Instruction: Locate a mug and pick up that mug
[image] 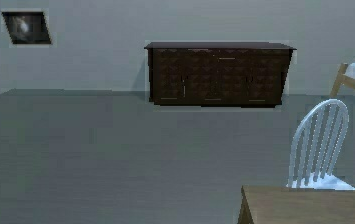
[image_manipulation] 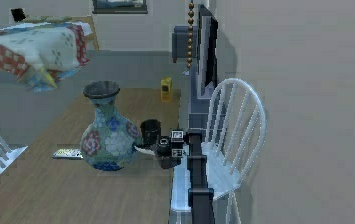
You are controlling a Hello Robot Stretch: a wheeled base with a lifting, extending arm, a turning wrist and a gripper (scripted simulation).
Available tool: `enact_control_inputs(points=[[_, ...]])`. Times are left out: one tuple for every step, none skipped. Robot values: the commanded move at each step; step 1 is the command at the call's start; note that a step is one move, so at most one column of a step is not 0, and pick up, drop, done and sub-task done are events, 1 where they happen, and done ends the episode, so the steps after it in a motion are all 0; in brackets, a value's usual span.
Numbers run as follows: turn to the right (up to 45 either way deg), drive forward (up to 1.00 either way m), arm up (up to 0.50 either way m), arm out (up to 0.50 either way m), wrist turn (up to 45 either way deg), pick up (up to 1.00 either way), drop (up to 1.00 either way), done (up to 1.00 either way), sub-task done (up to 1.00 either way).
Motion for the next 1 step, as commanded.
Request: enact_control_inputs(points=[[0.0,0.00,0.00,0.00,0.0,0.00,0.00,1.00,0.00]])
